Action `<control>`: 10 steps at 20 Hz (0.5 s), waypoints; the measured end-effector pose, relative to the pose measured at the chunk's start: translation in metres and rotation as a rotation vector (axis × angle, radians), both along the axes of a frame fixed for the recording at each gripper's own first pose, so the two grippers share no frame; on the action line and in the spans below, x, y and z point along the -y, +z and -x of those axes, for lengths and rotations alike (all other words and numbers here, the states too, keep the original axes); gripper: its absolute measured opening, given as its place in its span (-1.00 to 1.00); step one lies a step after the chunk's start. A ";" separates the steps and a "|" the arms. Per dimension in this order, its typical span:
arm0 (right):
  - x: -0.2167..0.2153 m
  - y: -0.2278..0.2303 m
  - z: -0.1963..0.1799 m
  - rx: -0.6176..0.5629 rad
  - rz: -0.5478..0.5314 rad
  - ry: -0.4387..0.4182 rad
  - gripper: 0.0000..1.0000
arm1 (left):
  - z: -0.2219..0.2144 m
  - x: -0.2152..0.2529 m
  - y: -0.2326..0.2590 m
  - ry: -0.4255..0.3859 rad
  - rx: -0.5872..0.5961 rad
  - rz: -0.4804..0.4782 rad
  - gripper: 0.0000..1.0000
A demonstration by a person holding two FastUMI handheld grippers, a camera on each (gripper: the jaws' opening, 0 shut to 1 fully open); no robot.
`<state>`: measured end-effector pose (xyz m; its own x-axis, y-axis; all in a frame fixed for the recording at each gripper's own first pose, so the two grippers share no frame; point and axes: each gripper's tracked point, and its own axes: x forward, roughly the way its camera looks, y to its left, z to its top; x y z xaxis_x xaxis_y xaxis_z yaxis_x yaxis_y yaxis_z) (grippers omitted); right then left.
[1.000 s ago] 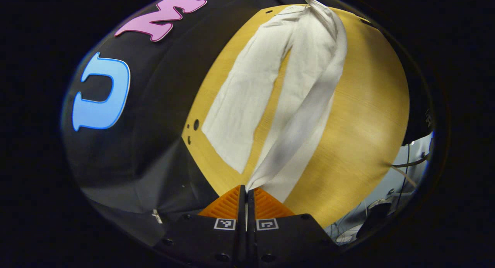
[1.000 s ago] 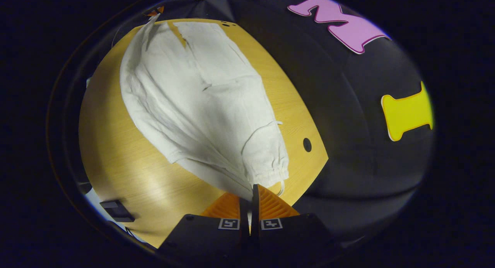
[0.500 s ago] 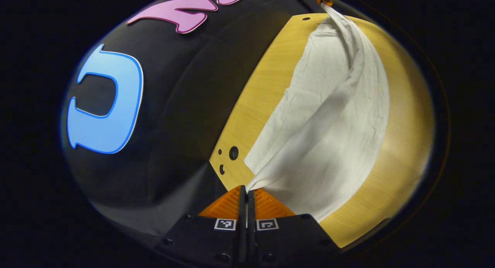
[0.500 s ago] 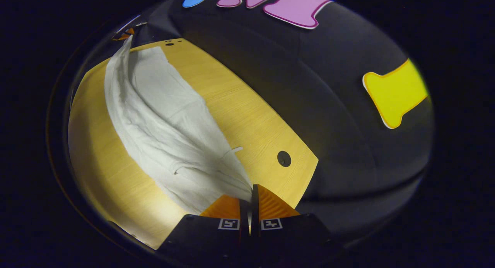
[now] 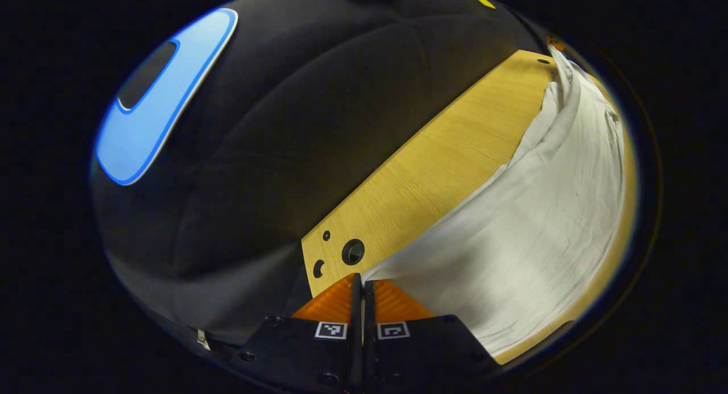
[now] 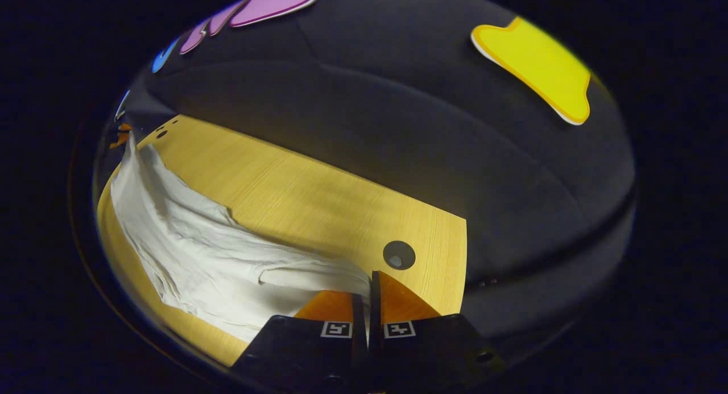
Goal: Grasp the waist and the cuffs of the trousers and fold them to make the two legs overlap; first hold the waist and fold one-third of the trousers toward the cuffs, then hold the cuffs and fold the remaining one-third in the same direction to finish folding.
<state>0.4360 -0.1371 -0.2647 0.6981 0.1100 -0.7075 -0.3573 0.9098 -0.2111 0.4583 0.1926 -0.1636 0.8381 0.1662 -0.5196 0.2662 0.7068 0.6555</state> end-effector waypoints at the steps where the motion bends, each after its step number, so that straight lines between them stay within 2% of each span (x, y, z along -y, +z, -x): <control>1: 0.003 -0.005 0.001 -0.016 -0.018 -0.029 -0.79 | -0.005 0.003 -0.008 0.017 0.000 0.012 -0.90; 2: 0.004 -0.006 0.007 -0.048 -0.037 -0.059 -0.69 | -0.008 0.006 -0.015 0.030 0.005 0.034 -0.89; 3: 0.004 -0.010 0.016 -0.093 -0.060 -0.083 -0.37 | -0.007 0.014 -0.019 0.039 0.016 0.067 -0.89; 4: 0.009 -0.006 0.027 -0.131 -0.072 -0.114 -0.20 | -0.004 0.020 -0.024 0.048 0.027 0.109 -0.75; 6: 0.015 -0.005 0.042 -0.154 -0.111 -0.157 1.00 | 0.006 0.032 -0.027 0.072 0.051 0.209 0.06; 8: 0.023 -0.004 0.048 -0.140 -0.156 -0.182 0.96 | 0.024 0.038 -0.016 0.102 0.088 0.298 0.87; 10: 0.029 0.004 0.064 -0.108 -0.193 -0.208 0.96 | 0.044 0.038 0.002 0.127 0.144 0.365 0.94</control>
